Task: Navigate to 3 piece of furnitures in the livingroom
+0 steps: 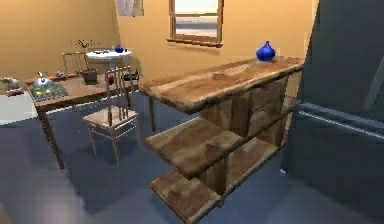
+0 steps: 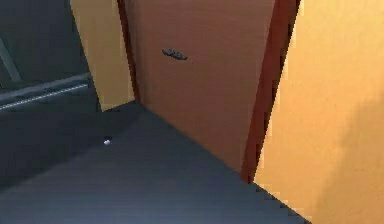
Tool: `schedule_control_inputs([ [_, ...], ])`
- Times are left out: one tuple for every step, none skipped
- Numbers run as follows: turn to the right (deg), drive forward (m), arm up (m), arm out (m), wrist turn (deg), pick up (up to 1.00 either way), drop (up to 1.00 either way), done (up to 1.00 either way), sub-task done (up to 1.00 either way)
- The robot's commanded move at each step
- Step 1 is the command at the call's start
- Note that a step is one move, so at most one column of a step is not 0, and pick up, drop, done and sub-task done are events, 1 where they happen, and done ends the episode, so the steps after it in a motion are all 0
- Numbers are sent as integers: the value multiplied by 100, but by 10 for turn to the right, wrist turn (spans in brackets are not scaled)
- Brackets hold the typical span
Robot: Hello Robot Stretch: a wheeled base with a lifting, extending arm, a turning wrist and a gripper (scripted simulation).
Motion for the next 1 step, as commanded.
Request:
schedule_control_inputs([
  [0,30,0,0,0,0,0,0,0],
])
